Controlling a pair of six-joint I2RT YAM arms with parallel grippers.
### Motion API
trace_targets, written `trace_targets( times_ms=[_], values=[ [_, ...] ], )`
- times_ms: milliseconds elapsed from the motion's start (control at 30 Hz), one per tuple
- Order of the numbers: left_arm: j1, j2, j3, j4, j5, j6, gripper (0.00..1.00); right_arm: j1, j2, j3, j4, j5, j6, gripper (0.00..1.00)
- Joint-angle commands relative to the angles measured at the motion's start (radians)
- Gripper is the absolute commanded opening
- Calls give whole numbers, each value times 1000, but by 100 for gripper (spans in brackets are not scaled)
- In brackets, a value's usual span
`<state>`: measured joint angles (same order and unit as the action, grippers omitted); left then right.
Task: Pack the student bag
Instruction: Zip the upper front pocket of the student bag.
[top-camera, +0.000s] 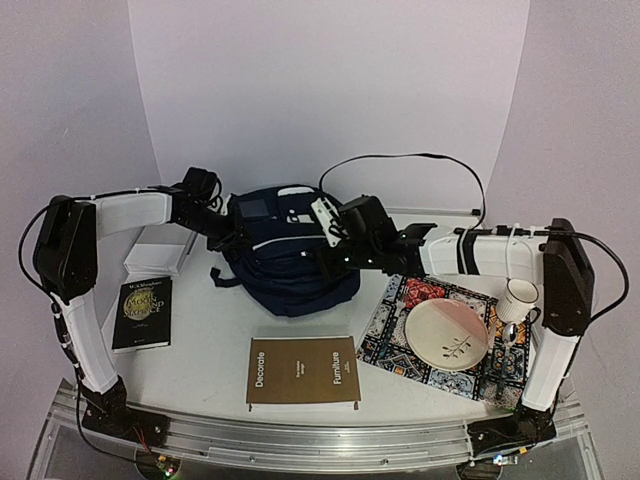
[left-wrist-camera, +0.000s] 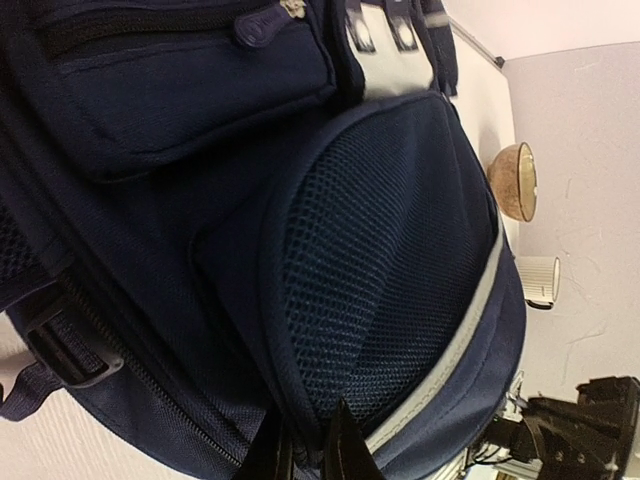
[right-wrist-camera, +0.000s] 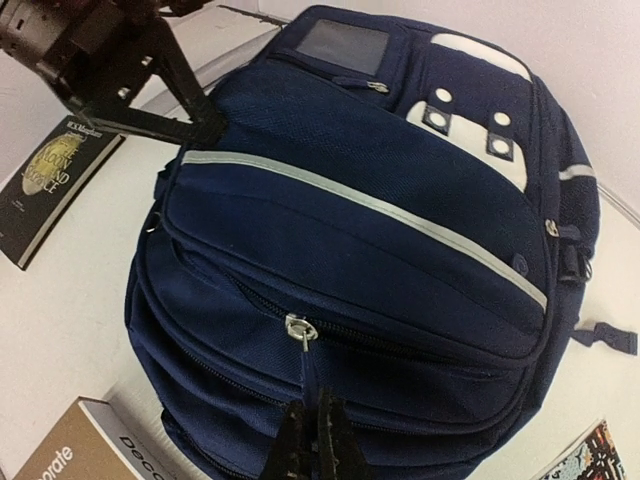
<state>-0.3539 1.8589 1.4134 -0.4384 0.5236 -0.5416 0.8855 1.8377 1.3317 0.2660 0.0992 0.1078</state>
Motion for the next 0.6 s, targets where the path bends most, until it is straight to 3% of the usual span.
trace_targets(
  times_ms=[0,267,567],
  values=[
    [112,33,104,5,-275,70,7,26,10,103,-107,-19,5,0],
    [112,-64,-60,73,-154,-89,33,90,160,246,-100,1,92,0],
    [50,-315,-387,296,-111,-338,40,121,222,265,-99,31,142,0]
  ],
)
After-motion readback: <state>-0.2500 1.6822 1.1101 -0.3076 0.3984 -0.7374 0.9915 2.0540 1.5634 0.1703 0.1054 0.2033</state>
